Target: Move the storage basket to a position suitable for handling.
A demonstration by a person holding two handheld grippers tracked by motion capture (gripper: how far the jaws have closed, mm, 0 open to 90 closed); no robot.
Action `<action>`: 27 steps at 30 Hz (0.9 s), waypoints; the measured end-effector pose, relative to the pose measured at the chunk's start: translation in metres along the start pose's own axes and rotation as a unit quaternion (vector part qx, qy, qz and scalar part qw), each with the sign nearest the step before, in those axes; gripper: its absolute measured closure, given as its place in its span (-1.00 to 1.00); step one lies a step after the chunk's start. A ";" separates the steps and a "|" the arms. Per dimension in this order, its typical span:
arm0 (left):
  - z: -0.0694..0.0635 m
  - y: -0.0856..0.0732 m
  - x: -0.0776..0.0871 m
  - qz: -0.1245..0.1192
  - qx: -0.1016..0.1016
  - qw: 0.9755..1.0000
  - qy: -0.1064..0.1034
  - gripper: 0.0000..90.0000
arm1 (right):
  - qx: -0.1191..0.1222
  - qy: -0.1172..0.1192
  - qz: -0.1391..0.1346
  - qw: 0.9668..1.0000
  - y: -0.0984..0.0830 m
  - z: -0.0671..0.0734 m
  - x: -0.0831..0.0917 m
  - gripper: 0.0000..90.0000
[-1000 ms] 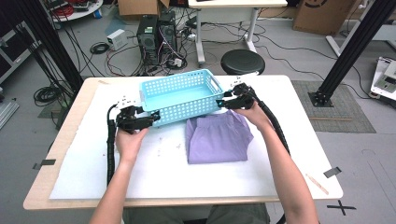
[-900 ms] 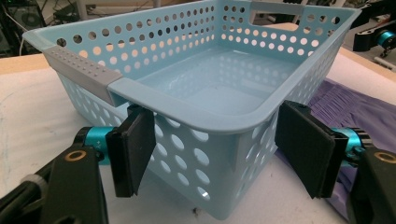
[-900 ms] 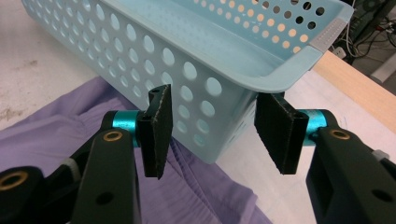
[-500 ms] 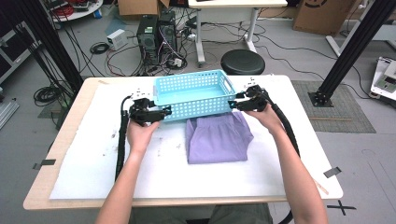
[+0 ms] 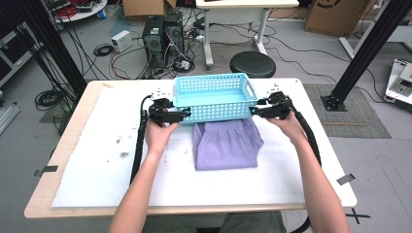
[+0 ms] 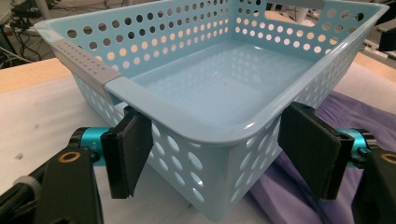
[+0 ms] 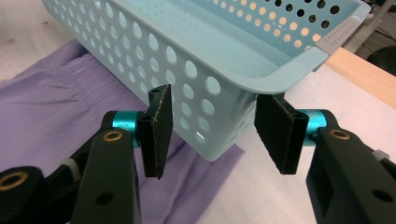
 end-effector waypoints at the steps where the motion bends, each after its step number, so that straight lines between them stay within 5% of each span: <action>1: 0.000 0.000 -0.005 -0.005 0.002 1.000 -0.006 -0.41 | -0.005 -0.001 -0.002 1.000 -0.003 -0.003 0.004 0.07; 22: -0.008 -0.002 -0.031 0.005 -0.025 1.000 0.000 -0.46 | -0.030 -0.036 0.003 0.999 -0.019 -0.011 0.002 -0.02; 27: -0.002 -0.009 -0.034 0.017 -0.008 1.000 -0.004 -0.46 | -0.037 -0.026 0.008 0.999 -0.027 -0.011 -0.002 -0.02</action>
Point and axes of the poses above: each handheld gripper's, and its own axes: x roughly backward along the jaws, y roughly out of its top, z roughly to its left, the point moved 1 cm from there along -x, roughly forward along the jaws, and after that the axes turned 7 degrees about -x, right-handed, at the moved point
